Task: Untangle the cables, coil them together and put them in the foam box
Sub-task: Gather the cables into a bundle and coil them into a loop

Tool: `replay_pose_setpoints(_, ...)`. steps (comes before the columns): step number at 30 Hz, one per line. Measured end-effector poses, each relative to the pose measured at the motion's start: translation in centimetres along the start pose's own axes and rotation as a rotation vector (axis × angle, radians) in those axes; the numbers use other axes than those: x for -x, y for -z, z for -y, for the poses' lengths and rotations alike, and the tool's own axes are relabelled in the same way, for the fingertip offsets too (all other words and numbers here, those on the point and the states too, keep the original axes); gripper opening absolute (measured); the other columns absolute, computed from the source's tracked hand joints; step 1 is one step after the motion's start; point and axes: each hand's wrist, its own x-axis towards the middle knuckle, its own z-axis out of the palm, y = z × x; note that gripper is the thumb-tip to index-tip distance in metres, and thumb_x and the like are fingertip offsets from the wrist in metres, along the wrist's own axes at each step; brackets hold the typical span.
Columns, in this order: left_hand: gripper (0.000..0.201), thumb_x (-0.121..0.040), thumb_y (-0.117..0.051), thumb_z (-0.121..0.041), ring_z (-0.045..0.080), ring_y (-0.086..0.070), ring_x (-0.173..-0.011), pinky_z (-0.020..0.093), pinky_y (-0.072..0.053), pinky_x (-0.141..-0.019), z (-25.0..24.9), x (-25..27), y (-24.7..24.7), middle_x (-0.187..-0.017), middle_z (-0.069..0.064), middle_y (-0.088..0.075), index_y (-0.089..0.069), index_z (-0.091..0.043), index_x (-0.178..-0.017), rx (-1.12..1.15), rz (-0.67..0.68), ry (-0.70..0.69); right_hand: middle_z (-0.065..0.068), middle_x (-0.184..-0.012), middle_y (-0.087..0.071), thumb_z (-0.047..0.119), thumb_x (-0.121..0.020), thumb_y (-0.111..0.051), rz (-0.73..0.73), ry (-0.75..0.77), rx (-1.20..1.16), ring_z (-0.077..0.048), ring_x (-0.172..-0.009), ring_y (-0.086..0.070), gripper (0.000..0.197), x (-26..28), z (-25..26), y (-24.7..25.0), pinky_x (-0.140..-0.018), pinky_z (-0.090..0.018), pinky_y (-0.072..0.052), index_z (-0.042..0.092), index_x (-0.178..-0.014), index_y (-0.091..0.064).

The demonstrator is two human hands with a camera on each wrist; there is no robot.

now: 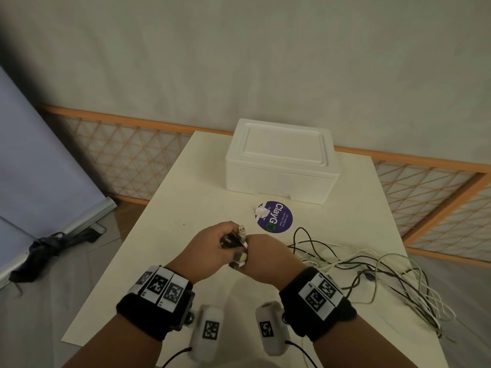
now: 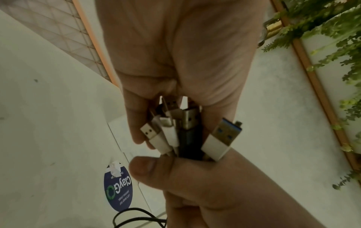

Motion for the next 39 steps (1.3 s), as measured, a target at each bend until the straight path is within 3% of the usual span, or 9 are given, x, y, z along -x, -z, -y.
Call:
replay_pose_setpoints(3,0.027,-0.08,-0.067,0.001,0.011,-0.066,-0.084,0.034,-0.057,-0.078,0.1,0.0,-1.2,-0.088,-0.009,-0.07,-0.068,-0.023,-0.093,-0.031,-0.067,-0.041,-0.004,-0.089,-0.065,0.04,-0.085,-0.058,-0.052,-0.053,-0.062,-0.023,-0.086,-0.063,0.028,0.2,-0.8,-0.6,-0.068,-0.032,-0.048,0.015,-0.098,-0.061)
replay_pose_setpoints(13,0.02,-0.09,-0.054,0.008,0.012,-0.066,-0.072,0.025,-0.054,-0.062,0.2,0.1,-3.0,-0.079,-0.001,-0.069,-0.061,-0.009,-0.083,0.39,-0.361,-0.027,-0.004,-0.083,-0.066,0.04,-0.081,-0.063,-0.126,-0.048,-0.199,-0.021,-0.078,-0.062,0.029,-0.2,-1.6,-1.1,-0.066,-0.034,-0.051,0.014,-0.093,-0.061)
replay_pose_setpoints(17,0.009,-0.098,-0.05,-0.019,0.017,-0.068,-0.08,0.029,-0.052,-0.066,0.5,0.4,-3.0,-0.086,0.001,-0.071,-0.056,-0.015,-0.101,0.462,-0.363,-0.05,-0.004,-0.085,-0.065,0.04,-0.084,-0.059,-0.126,-0.02,-0.157,-0.021,-0.079,-0.061,0.028,-0.1,-1.4,-0.9,-0.066,-0.033,-0.049,0.014,-0.094,-0.061)
replay_pose_setpoints(21,0.045,-0.092,-0.041,-0.057,0.021,-0.065,-0.106,0.038,-0.054,-0.087,0.7,0.4,-2.7,-0.115,0.006,-0.068,-0.051,-0.025,-0.123,0.453,-0.137,-0.01,-0.005,-0.086,-0.063,0.036,-0.088,-0.053,-0.114,0.026,0.003,-0.022,-0.08,-0.06,0.024,-0.2,-1.1,-1.5,-0.063,-0.03,-0.043,0.016,-0.099,-0.06)
replay_pose_setpoints(25,0.025,-0.098,-0.041,-0.035,0.007,-0.062,-0.104,0.032,-0.052,-0.089,0.1,0.5,-3.0,-0.117,-0.008,-0.066,-0.054,-0.016,-0.109,0.239,-0.162,-0.107,0.004,-0.07,-0.053,0.036,-0.082,-0.056,-0.137,-0.018,-0.01,-0.017,-0.068,-0.055,0.021,-0.5,-0.9,-1.9,-0.053,-0.025,-0.033,0.018,-0.091,-0.061)
replay_pose_setpoints(29,0.011,-0.092,-0.046,-0.03,0.002,-0.061,-0.098,0.016,-0.048,-0.082,0.2,0.4,-3.1,-0.12,-0.014,-0.063,-0.053,-0.021,-0.093,0.146,-0.188,-0.19,-0.001,-0.076,-0.062,0.026,-0.078,-0.067,-0.131,0.025,-0.223,-0.014,-0.07,-0.057,0.016,-0.2,-0.3,-1.2,-0.059,-0.024,-0.043,0.015,-0.09,-0.065)
replay_pose_setpoints(32,0.007,-0.088,-0.049,-0.023,0.001,-0.061,-0.083,0.01,-0.046,-0.072,-0.4,0.4,-3.4,-0.102,-0.006,-0.065,-0.055,-0.026,-0.089,0.091,-0.274,-0.265,0.006,-0.074,-0.059,0.019,-0.076,-0.069,-0.157,0.034,-0.363,-0.009,-0.069,-0.056,0.017,0.1,0.0,-1.1,-0.056,-0.011,-0.037,0.013,-0.091,-0.066)
replay_pose_setpoints(35,0.006,-0.084,-0.051,-0.021,0.005,-0.057,-0.069,0.011,-0.043,-0.063,-0.2,0.1,-3.5,-0.079,-0.001,-0.06,-0.051,-0.023,-0.078,0.057,-0.366,-0.328,0.001,-0.076,-0.061,0.017,-0.075,-0.068,-0.151,0.004,-0.403,-0.013,-0.071,-0.057,0.014,-0.1,0.2,-1.3,-0.056,-0.016,-0.038,0.01,-0.087,-0.063)
replay_pose_setpoints(39,0.009,-0.078,-0.048,-0.026,0.005,-0.055,-0.081,0.013,-0.042,-0.068,0.2,-0.1,-3.4,-0.094,-0.004,-0.055,-0.052,-0.018,-0.075,-0.034,-0.383,-0.42,0.0,-0.077,-0.06,0.01,-0.078,-0.064,-0.131,0.014,-0.483,-0.012,-0.069,-0.053,0.009,-0.1,0.5,-1.4,-0.056,-0.012,-0.036,0.013,-0.083,-0.058)
